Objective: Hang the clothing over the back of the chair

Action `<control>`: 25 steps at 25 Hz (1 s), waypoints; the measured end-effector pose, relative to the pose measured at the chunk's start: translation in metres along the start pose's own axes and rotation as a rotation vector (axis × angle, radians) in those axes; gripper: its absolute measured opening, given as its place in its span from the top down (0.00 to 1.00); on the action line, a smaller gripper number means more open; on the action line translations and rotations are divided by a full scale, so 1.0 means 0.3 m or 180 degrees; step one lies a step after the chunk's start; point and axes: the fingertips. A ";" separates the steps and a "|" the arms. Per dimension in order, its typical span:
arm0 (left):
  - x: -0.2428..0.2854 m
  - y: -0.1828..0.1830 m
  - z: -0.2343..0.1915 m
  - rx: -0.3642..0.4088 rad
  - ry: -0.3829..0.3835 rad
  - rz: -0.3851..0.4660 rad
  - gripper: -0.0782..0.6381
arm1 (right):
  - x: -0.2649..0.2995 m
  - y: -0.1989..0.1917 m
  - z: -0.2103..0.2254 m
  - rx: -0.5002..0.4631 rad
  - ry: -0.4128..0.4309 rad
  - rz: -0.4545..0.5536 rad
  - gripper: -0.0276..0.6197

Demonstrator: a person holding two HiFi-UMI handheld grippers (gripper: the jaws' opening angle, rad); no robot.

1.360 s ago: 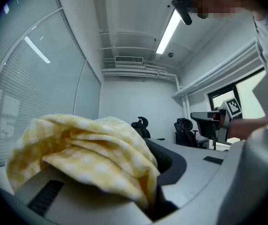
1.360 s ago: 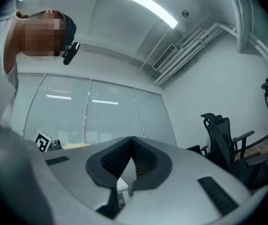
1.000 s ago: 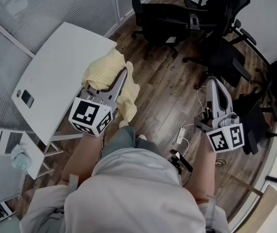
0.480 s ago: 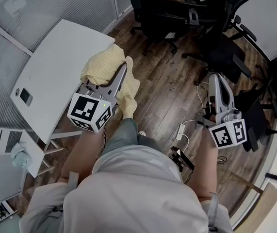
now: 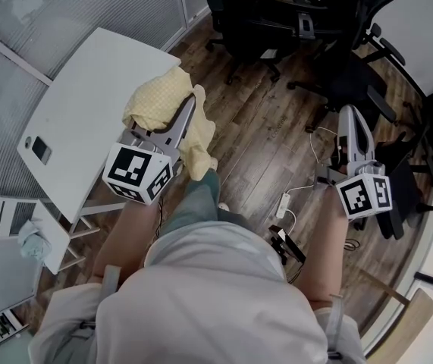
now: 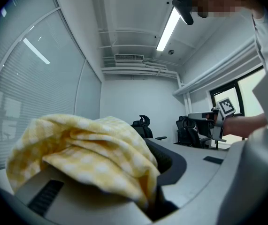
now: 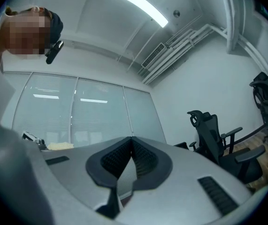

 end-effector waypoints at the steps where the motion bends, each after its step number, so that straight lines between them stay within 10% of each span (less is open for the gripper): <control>1: 0.009 0.001 -0.001 -0.0002 -0.0004 0.0003 0.76 | 0.011 -0.009 0.014 -0.0002 -0.0020 -0.0042 0.92; 25: 0.428 0.038 -0.119 -0.0022 -0.0263 0.0111 0.76 | 0.317 -0.043 0.147 -0.0229 -0.0168 -0.0156 0.92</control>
Point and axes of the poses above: the fingertips, and each gripper's own axes: x forward along the fingers, z to its right, y out of its top, and after that the axes turned 1 degree about x, right-handed
